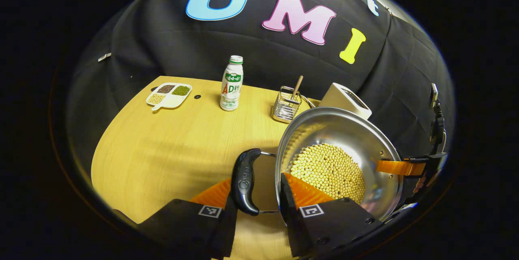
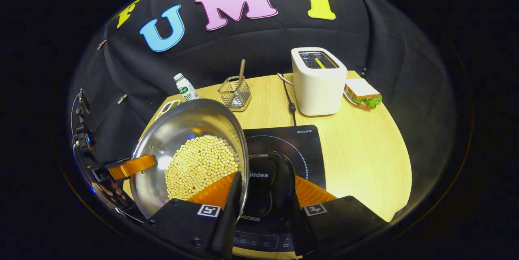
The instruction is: First push the handle of the pot to place it horizontally, then grasp the pot with both hands and set it on the induction cooktop.
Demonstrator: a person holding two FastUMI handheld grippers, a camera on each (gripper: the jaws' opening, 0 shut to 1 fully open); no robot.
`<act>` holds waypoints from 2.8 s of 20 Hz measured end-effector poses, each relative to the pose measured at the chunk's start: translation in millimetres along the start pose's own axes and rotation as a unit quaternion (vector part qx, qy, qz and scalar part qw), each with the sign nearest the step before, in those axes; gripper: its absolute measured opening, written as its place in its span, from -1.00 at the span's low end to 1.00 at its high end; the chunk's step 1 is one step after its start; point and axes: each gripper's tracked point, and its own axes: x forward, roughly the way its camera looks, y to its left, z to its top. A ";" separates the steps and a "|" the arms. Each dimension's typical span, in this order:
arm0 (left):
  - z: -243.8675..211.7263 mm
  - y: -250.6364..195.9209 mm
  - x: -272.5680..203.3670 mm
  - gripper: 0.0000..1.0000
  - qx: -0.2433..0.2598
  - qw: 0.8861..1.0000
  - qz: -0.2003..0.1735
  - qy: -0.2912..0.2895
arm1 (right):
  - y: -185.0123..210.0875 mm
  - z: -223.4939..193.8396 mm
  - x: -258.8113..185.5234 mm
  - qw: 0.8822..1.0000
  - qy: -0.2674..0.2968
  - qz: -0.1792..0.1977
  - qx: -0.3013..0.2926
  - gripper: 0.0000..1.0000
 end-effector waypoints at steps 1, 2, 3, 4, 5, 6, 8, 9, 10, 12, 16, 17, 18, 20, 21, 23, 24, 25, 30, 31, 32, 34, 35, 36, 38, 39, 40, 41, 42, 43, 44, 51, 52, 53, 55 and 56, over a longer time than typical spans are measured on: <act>-2.1 -5.1 3.9 0.10 -0.003 1.000 -0.001 0.003 | -5.6 1.2 0.4 1.000 0.001 0.000 -0.001 0.18; -3.0 -10.1 6.9 0.10 -0.004 1.000 -0.002 0.005 | -12.8 2.3 1.8 1.000 0.001 -0.001 -0.002 0.18; -3.6 -14.6 11.1 0.07 -0.004 1.000 -0.002 0.007 | -18.3 3.6 3.7 1.000 0.002 -0.001 -0.001 0.18; -5.0 -19.6 15.1 0.10 -0.004 1.000 -0.003 0.008 | -24.1 3.6 5.3 1.000 0.004 -0.002 -0.001 0.18; -5.8 -23.7 19.9 0.10 -0.003 1.000 -0.003 0.011 | -30.2 3.2 7.1 1.000 0.007 -0.003 0.001 0.18; -6.1 -28.5 23.8 0.10 -0.003 1.000 -0.003 0.012 | -36.8 2.4 8.7 1.000 0.009 -0.004 0.003 0.18; -8.7 -37.7 32.2 0.10 0.001 1.000 -0.002 0.017 | -48.6 1.3 13.5 1.000 0.011 -0.005 0.007 0.18; -10.2 -41.4 36.3 0.10 0.002 1.000 -0.002 0.020 | -54.0 2.9 15.7 1.000 0.007 -0.007 0.007 0.18; -11.6 -43.8 41.2 0.10 0.000 1.000 -0.001 0.024 | -59.2 2.8 18.7 1.000 0.004 -0.009 0.002 0.10; -15.0 -48.8 49.5 0.10 -0.006 1.000 0.002 0.029 | -67.4 2.6 23.1 1.000 0.003 -0.012 -0.001 0.18; -20.2 -58.5 60.3 0.10 -0.003 0.999 0.006 0.034 | -82.8 -2.0 32.8 1.000 0.018 -0.008 0.008 0.18; -22.2 -60.2 63.7 0.07 -0.003 0.999 0.008 0.036 | -86.4 -4.1 35.8 1.000 0.022 -0.008 0.009 0.18; -24.9 -61.1 67.3 0.10 -0.007 0.999 0.011 0.039 | -90.0 -5.3 39.4 1.000 0.024 -0.008 0.008 0.18; -30.2 -63.4 71.6 0.10 -0.013 0.999 0.018 0.038 | -95.6 -7.7 46.9 1.000 0.028 -0.006 0.011 0.18; -26.6 -63.7 73.4 0.14 -0.012 0.999 0.021 0.025 | -97.0 -8.4 52.0 0.999 0.030 -0.002 0.018 0.18; -25.6 -67.0 73.5 0.10 -0.012 0.999 0.024 0.027 | -99.8 -11.7 53.3 0.999 0.037 0.007 0.022 0.18; -25.8 -67.9 71.1 0.10 -0.009 0.999 0.026 0.028 | -101.2 -14.2 54.6 0.999 0.041 0.012 0.026 0.18; -27.9 -66.8 71.8 0.12 -0.006 0.999 0.028 0.031 | -101.3 -11.2 54.0 0.999 0.033 0.016 0.031 0.18; -29.3 -66.1 70.7 0.19 -0.017 0.999 0.031 0.039 | -100.3 -9.6 56.2 0.999 0.025 0.026 0.032 0.18; -30.2 -66.1 70.8 0.12 -0.014 0.999 0.033 0.041 | -99.9 -9.3 56.5 0.999 0.024 0.027 0.029 0.19; -29.6 -65.8 70.6 0.16 -0.013 0.998 0.034 0.042 | -100.6 -9.5 56.3 0.999 0.023 0.027 0.029 0.22; -29.4 -66.0 70.1 0.18 -0.017 0.998 0.034 0.045 | -100.2 -9.4 57.0 0.999 0.023 0.026 0.041 0.22; -30.4 -65.7 69.7 0.19 -0.017 0.998 0.034 0.047 | -100.2 -9.5 56.7 0.998 0.022 0.026 0.048 0.22; -29.7 -65.6 69.7 0.19 -0.016 0.998 0.036 0.049 | -100.9 -10.3 55.8 0.998 0.021 0.024 0.053 0.21; -28.1 -66.9 69.6 0.23 -0.006 0.998 0.038 0.052 | -101.7 -12.9 53.4 0.998 0.020 0.017 0.055 0.21; -29.0 -67.6 69.7 0.25 0.002 0.998 0.037 0.054 | -102.5 -14.5 51.7 0.998 0.020 0.012 0.053 0.29; -29.0 -68.0 69.3 0.27 0.008 0.998 0.036 0.054 | -102.9 -14.5 51.8 0.998 0.018 0.007 0.053 0.24; -28.9 -67.5 69.9 0.28 0.009 0.998 0.036 0.054 | -102.4 -14.7 51.5 0.998 0.017 0.002 0.053 0.24; -27.5 -66.7 68.8 0.31 0.005 0.998 0.038 0.051 | -103.1 -16.2 50.9 0.999 0.017 -0.003 0.051 0.29; -27.2 -65.3 67.9 0.43 -0.002 0.998 0.038 0.049 | -104.0 -16.3 47.6 0.999 0.016 -0.010 0.048 0.32; -27.3 -65.6 66.5 0.53 -0.008 0.998 0.035 0.049 | -104.9 -16.3 44.5 0.999 0.014 -0.015 0.047 0.36; -21.5 -64.2 37.8 0.92 -0.008 1.000 0.015 0.026 | -99.8 -21.2 6.9 0.997 -0.014 -0.057 0.055 0.97; -21.2 -62.0 34.1 0.92 -0.007 1.000 0.017 0.023 | -96.7 -23.5 1.2 0.997 -0.016 -0.062 0.051 0.99; -21.9 -59.1 28.1 0.92 -0.009 1.000 0.022 0.019 | -94.2 -24.6 -5.3 0.996 -0.019 -0.068 0.045 0.98; -17.8 -55.6 14.7 0.92 -0.013 1.000 0.028 -0.001 | -88.7 -25.2 -19.7 0.996 -0.029 -0.078 0.036 0.98; -14.5 -55.1 6.7 0.93 -0.013 0.999 0.026 -0.012 | -86.4 -25.4 -26.1 0.995 -0.033 -0.083 0.033 0.98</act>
